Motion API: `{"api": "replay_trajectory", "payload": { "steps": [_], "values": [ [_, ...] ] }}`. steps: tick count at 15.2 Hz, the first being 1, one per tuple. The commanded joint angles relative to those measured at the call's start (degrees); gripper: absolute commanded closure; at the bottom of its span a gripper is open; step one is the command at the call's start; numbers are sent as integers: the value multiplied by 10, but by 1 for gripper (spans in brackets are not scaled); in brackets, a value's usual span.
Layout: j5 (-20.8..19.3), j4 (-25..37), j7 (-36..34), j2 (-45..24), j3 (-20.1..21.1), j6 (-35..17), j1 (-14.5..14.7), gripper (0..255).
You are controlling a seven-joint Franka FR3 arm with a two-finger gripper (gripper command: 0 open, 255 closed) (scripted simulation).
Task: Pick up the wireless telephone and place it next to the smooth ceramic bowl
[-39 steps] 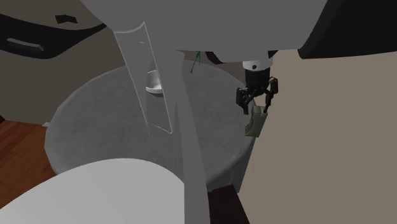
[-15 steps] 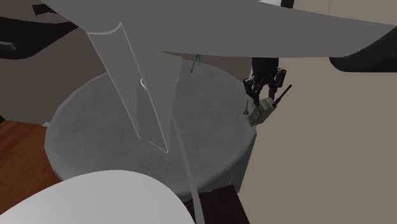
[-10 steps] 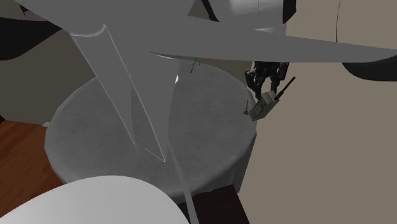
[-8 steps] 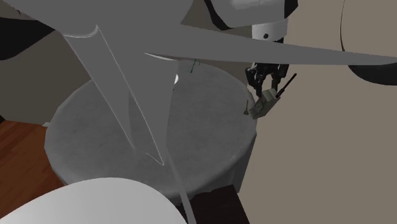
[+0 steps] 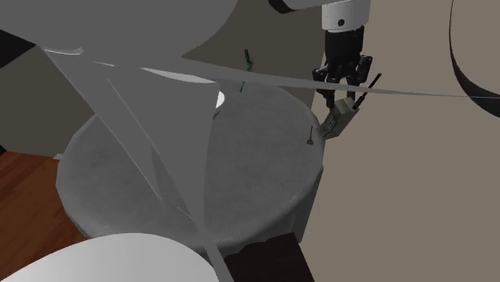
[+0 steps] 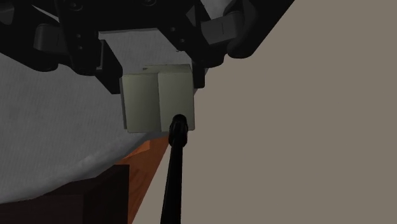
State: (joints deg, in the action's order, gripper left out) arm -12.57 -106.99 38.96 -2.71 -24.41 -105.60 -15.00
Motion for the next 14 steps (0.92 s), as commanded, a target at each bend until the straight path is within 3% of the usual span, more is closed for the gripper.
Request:
{"api": "replay_trajectory", "payload": {
  "steps": [1, 14],
  "values": [
    [0, 13, 2, 3, 0, 16, 0, 255],
    [2, 110, 21, 5, 2, 113, 2, 255]
  ]
}}
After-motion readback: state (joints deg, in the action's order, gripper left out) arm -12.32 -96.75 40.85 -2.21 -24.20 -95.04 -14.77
